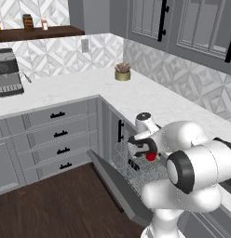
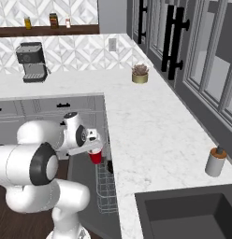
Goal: Pick up the cup and bowl from the counter, place them in the dishwasher, and close the dishwasher door.
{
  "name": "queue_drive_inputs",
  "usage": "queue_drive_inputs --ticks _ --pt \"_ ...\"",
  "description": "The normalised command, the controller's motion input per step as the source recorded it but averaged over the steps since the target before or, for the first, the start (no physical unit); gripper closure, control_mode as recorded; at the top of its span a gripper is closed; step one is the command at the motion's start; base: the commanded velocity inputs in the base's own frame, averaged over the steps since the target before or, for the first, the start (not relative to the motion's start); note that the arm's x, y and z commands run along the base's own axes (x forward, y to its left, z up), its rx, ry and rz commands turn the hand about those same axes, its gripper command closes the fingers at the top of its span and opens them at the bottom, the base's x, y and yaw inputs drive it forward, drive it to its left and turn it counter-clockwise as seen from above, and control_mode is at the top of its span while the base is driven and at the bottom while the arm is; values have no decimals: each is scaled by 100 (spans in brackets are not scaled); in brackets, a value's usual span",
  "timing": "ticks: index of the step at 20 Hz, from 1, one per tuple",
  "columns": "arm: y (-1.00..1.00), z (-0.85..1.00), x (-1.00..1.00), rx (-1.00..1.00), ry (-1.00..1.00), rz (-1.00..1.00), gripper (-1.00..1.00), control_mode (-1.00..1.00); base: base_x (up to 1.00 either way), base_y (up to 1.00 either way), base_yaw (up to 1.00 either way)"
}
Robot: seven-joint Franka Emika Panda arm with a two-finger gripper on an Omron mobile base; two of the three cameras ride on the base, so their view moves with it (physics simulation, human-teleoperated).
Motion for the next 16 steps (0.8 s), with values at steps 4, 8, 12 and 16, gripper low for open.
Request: queue_drive_inputs --ticks 4,8,12,16 --pt "10 -53 12 -5 15 -6 100 -100 0 0 0" --pt "0 -34 3 -6 11 -5 100 -100 0 0 0" --pt "0 -49 8 -11 11 -2 100 -100 0 0 0" --pt "-9 -34 20 -8 13 0 100 -100 0 0 0"
